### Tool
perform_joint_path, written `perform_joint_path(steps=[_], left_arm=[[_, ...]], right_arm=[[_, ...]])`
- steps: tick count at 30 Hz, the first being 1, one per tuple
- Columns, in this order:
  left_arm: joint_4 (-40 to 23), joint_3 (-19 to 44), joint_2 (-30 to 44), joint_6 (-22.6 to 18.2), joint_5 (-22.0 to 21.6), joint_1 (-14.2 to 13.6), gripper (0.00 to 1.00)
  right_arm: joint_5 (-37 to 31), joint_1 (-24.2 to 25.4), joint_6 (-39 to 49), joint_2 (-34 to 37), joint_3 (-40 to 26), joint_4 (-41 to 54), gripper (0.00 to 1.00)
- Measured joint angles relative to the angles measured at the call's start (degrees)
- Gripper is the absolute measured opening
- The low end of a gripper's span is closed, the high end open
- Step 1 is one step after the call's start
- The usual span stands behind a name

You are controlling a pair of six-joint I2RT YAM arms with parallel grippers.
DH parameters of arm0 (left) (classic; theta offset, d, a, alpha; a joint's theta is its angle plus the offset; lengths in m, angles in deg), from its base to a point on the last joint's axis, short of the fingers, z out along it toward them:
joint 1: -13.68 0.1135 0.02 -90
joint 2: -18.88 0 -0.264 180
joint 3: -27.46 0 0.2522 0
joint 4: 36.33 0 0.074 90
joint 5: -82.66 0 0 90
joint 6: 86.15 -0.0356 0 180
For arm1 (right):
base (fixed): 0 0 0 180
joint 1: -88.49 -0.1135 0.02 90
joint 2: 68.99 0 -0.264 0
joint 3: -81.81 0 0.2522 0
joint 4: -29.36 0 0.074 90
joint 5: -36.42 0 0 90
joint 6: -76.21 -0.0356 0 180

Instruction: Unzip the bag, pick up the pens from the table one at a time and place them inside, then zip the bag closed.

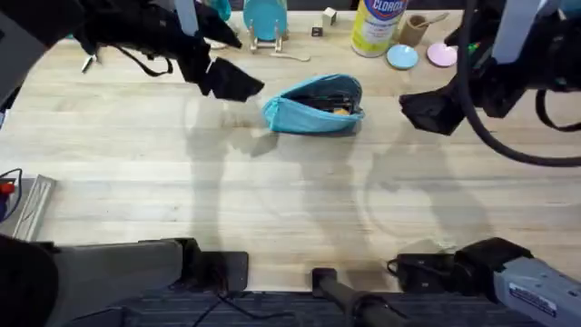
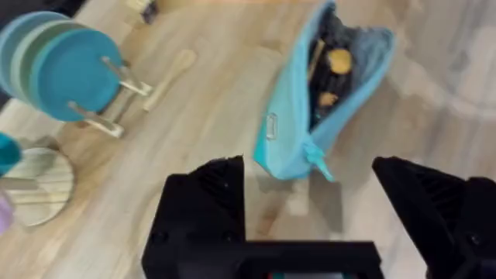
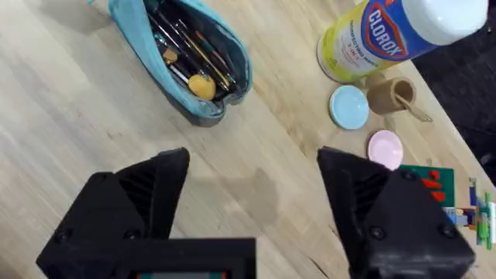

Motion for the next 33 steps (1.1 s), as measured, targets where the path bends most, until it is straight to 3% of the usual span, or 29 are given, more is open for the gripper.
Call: perform_joint_path(steps=[2, 6, 14, 18, 24, 33], left_arm=[[-3.0, 0.0, 0.0, -3.2, 0.0, 0.1, 0.995], [-10.4, 0.0, 0.0, -14.2, 1.7, 2.3, 0.995], [-19.8, -0.1, 0.0, -35.3, 12.2, 15.7, 0.995], [-19.1, -2.3, 0.0, -42.2, 14.4, 19.8, 0.995], [-15.6, -7.4, 0.3, -47.7, 15.6, 20.6, 0.995], [-14.1, -8.4, 7.7, -49.4, 16.5, 20.6, 0.995]], right_arm=[[-0.1, 0.0, 0.0, 0.0, 0.0, 0.0, 0.997], [-0.2, 0.0, 0.0, 0.0, 0.0, 0.0, 0.997], [-0.2, 0.0, 0.0, 0.0, 0.0, 0.0, 0.997], [-0.2, 0.0, 0.0, 0.0, 0.0, -0.9, 0.997], [-0.2, 0.0, 0.0, 0.0, 0.0, -1.2, 0.997], [-0.2, 0.0, -2.6, 0.0, 0.0, -1.2, 0.996]])
